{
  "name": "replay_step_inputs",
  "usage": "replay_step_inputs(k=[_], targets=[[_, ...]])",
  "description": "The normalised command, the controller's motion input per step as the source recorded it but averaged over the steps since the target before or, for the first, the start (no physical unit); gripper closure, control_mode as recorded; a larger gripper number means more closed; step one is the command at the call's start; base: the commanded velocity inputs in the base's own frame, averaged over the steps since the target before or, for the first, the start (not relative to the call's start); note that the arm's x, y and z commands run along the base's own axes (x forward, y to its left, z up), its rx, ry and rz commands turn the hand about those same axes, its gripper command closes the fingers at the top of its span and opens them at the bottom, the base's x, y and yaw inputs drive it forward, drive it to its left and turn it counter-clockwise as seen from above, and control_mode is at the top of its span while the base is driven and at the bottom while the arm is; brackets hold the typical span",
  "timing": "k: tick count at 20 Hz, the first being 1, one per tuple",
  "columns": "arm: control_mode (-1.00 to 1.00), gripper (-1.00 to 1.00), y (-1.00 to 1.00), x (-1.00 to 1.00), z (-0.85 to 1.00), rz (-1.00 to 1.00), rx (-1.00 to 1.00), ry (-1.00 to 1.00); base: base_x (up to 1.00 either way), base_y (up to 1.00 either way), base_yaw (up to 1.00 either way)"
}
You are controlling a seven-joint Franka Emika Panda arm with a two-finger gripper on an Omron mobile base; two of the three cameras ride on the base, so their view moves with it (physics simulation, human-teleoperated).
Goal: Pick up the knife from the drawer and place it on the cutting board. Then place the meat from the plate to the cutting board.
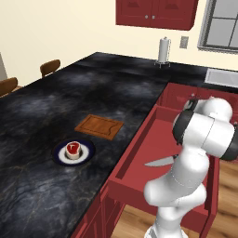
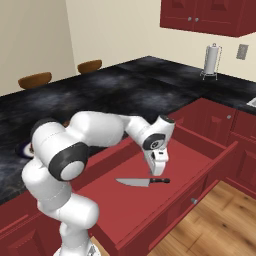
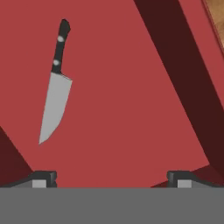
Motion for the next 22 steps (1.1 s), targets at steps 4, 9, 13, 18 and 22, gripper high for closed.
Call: replay_step_inputs(k=[4,9,13,18,22], targets=[[-1.00,-1.00,0.00,0.17,0.00,0.00,-0.01,-0.10,0.00,0.00,0.00],[-1.00,-1.00,0.00,0.30,-0.12,0.00,-0.12,0.00,0.00,0.00,0.00],[-1.00,-1.00,-0.06,0.22,-0.14,0.00,-0.16,0.00,0.00,0.00,0.00],[-1.00,-1.00,-0.11,0.07,-0.31,0.00,-0.01,0.03,0.00,0.00,0.00],[-1.00,-1.00,-0.13,0.02,-0.29,0.00,0.03,0.10,0.00,0.00,0.00]])
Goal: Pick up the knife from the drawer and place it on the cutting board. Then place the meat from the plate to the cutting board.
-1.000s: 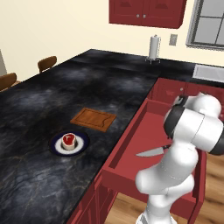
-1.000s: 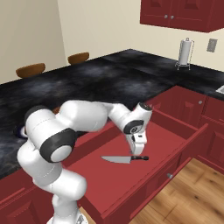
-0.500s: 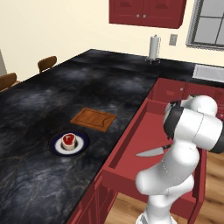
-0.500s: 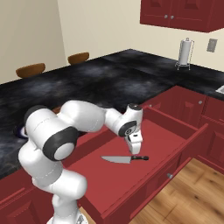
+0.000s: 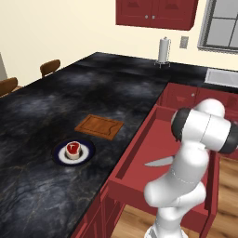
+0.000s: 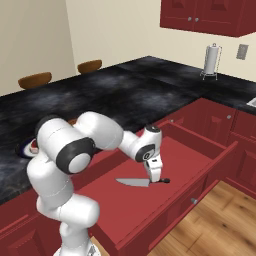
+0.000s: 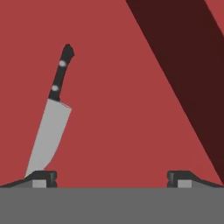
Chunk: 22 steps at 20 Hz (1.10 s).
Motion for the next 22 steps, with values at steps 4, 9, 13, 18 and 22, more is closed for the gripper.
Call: replay_step_inputs(k=[4,9,13,18,22], targets=[[-1.00,-1.00,-0.06,0.12,-0.26,0.00,0.00,0.07,0.00,0.00,0.00],[-1.00,-1.00,0.00,0.14,-0.25,0.00,0.00,0.00,0.00,0.00,0.00],[-1.00,-1.00,0.00,0.08,-0.35,0.00,0.05,-0.01,0.00,0.00,0.00],[-1.00,-1.00,0.00,0.13,-0.32,0.00,0.00,0.00,0.00,0.00,0.00],[-1.00,-1.00,0.00,0.36,-0.25,0.00,0.00,0.01,0.00,0.00,0.00]])
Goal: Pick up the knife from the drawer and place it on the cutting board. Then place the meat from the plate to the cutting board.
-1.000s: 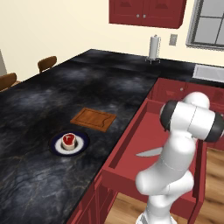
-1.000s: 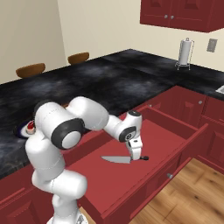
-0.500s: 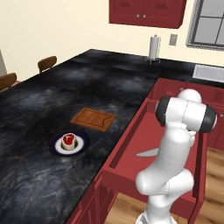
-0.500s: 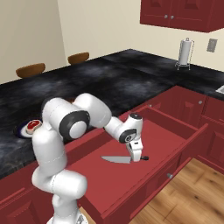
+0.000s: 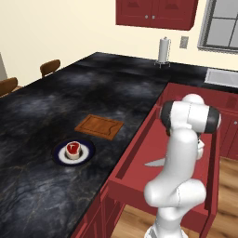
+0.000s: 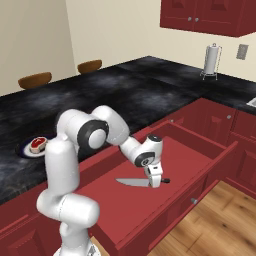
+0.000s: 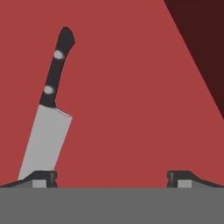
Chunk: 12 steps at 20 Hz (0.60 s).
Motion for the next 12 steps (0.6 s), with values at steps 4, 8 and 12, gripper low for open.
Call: replay_step_inputs(k=[4,8,12], targets=[[-1.00,-1.00,0.00,0.41,-0.26,0.00,0.00,0.02,0.00,0.00,0.00],[-1.00,-1.00,-0.08,0.34,-0.28,0.00,0.00,0.02,0.00,0.00,0.00],[-1.00,-1.00,-0.08,0.37,-0.34,0.00,0.00,0.00,0.00,0.00,0.00]])
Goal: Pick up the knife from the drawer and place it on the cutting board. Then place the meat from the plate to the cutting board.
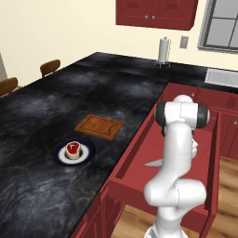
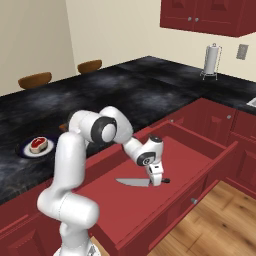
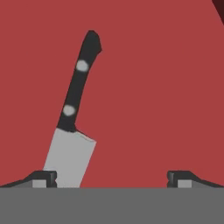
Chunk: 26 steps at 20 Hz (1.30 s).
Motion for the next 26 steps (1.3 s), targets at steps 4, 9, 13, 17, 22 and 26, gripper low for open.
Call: replay_step_inputs(k=[4,9,13,17,22,26], targets=[[-1.00,-1.00,-0.10,0.32,-0.38,0.00,0.00,0.00,0.00,0.00,0.00],[-1.00,-1.00,-0.07,0.28,-0.50,0.00,0.00,0.00,0.00,0.00,0.00],[-1.00,-1.00,-0.06,0.35,-0.46,0.00,0.00,0.00,0.00,0.00,0.00],[-1.00,-1.00,-0.07,0.28,-0.55,0.00,0.00,0.00,0.00,0.00,0.00],[-1.00,-1.00,-0.03,0.18,-0.58,0.00,0.00,0.01,0.00,0.00,0.00],[-1.00,1.00,0.00,0.15,-0.62,0.00,0.00,0.06,0.00,0.00,0.00]])
